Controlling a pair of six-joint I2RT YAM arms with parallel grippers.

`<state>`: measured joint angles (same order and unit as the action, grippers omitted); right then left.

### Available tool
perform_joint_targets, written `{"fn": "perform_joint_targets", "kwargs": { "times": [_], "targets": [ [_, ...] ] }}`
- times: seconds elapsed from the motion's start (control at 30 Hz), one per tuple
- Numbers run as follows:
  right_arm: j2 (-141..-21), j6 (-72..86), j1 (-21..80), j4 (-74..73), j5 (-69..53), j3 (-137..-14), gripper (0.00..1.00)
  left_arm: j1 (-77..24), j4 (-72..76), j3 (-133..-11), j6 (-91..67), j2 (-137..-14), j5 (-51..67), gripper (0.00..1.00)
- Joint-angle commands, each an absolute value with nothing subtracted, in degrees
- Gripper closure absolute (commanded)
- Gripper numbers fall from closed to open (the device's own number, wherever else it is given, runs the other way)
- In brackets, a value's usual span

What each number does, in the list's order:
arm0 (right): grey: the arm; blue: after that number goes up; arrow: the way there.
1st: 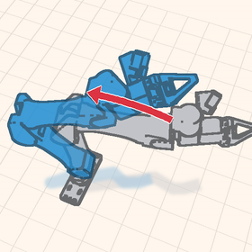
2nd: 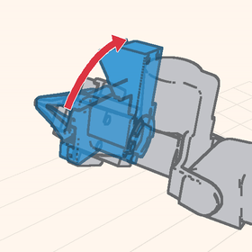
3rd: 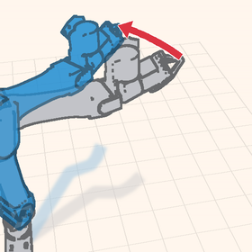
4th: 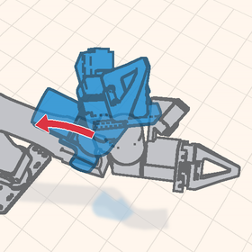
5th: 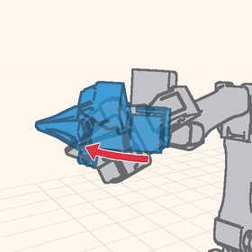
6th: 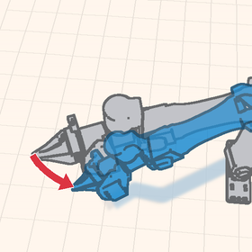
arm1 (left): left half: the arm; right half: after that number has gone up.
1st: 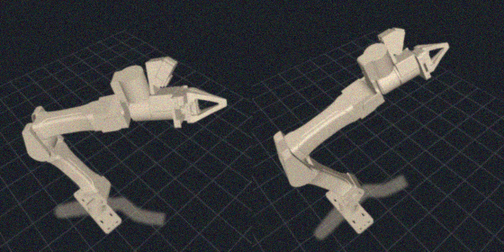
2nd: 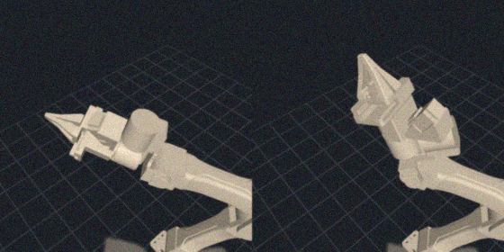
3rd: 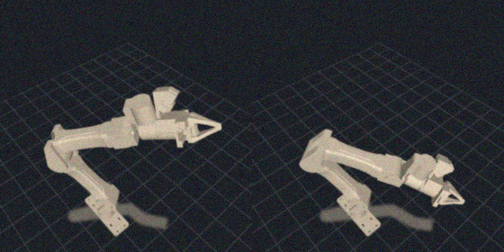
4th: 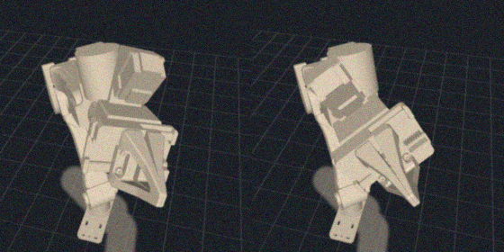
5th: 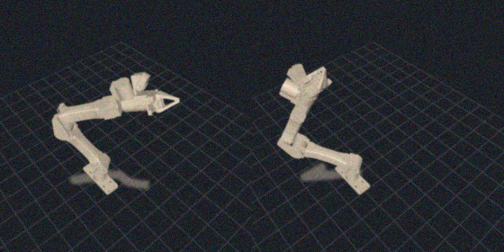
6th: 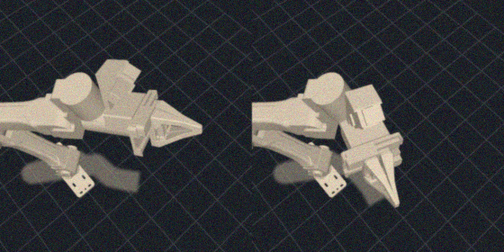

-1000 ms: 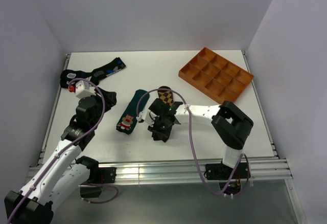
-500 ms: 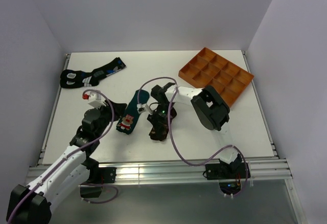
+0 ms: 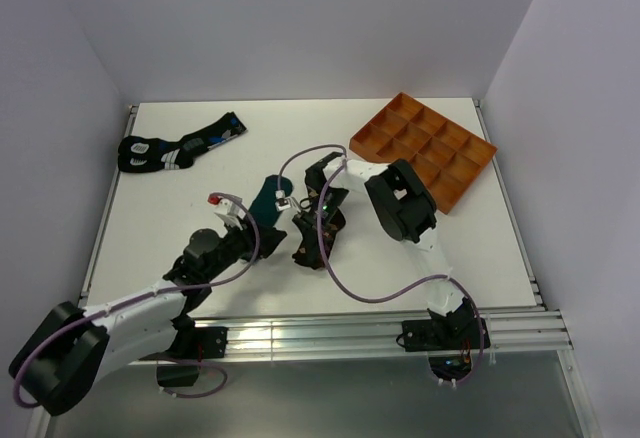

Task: Roll the socks
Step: Roll the sock at the center of the board.

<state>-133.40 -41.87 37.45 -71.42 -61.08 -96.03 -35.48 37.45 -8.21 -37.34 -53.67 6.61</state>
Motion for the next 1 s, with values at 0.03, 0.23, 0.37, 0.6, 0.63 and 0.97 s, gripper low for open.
{"fn": "perform_joint_targets", "kwargs": {
  "times": [0.03,0.23,0.37,0.6,0.63,0.97],
  "targets": [
    [-134.56,-44.30,36.48,-76.73,-63.90,-98.26,0.85,-36.91,51.14,-8.09,-34.19,-60.19,16.07,0.49],
    [-134.74,-44.30,35.68,-77.52,-64.07,-98.17,0.85,-37.88,57.03,-9.40,-33.84,-68.81,20.73,0.45],
    [-134.91,-43.94,35.51,-77.52,-64.25,-98.26,0.86,-38.06,58.18,-10.28,-33.05,-72.32,22.41,0.43],
    [-135.53,-45.79,34.89,-79.98,-64.51,-98.53,0.86,-38.06,59.59,-12.48,-31.73,-78.13,26.19,0.39],
    [-135.61,-46.05,34.81,-80.33,-64.51,-98.53,0.87,-37.97,59.94,-12.83,-31.73,-78.74,26.63,0.38],
    [-136.05,-47.90,33.93,-82.43,-64.60,-98.00,0.87,-38.06,57.93,-13.89,-29.71,-81.74,28.04,0.39]
  ]
}}
